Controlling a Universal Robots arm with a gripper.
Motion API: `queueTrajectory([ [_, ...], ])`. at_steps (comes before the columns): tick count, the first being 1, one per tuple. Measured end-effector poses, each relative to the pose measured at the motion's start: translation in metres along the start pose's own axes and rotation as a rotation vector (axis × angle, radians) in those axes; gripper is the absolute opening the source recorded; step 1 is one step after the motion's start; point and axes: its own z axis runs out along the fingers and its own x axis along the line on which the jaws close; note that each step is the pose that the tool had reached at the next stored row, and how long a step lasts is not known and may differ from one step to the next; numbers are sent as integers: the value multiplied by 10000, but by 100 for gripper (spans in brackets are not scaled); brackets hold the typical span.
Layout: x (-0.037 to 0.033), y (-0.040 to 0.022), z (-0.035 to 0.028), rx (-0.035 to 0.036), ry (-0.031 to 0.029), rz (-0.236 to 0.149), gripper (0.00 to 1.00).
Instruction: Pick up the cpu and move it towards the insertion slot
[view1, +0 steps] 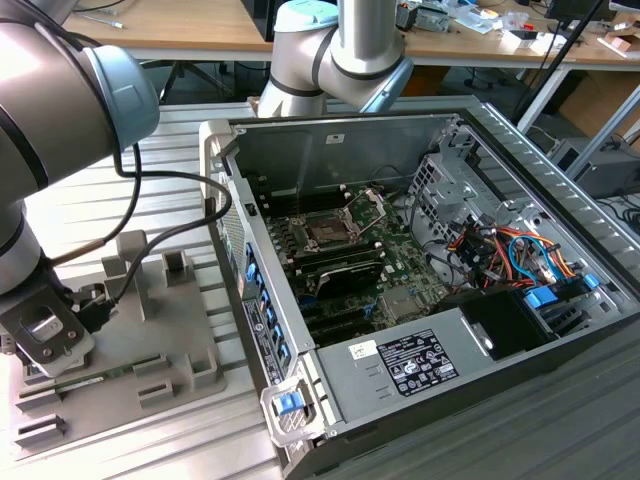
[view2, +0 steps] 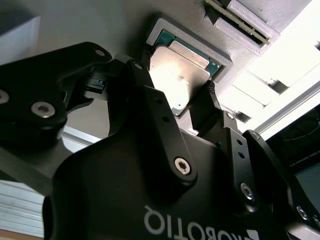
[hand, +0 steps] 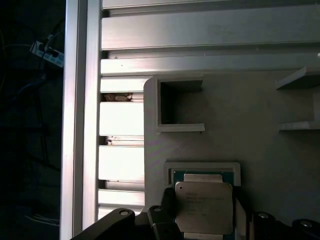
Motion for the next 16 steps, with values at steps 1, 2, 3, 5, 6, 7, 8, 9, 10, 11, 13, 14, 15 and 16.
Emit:
queueTrajectory([
  [1,0,0,-3,0,0,0,55],
  [2,0,0,-6,0,0,0,55],
  [3,0,0,-11,1,2,0,55],
  [5,0,1,-20,0,1,0,55],
  [6,0,1,-22,0,0,0,55],
  [7,0,1,-26,0,0,0,55],
  [8,0,1,-29,1,1,0,55],
  [9,0,1,-30,1,1,0,55],
  [10,0,1,-31,1,0,0,55],
  [11,0,1,-34,1,1,0,55],
  [13,0,2,-38,1,1,0,55],
  [14,0,2,-46,0,0,0,55],
  [15,0,2,-56,1,1,0,55],
  [16,0,2,-57,1,1,0,55],
])
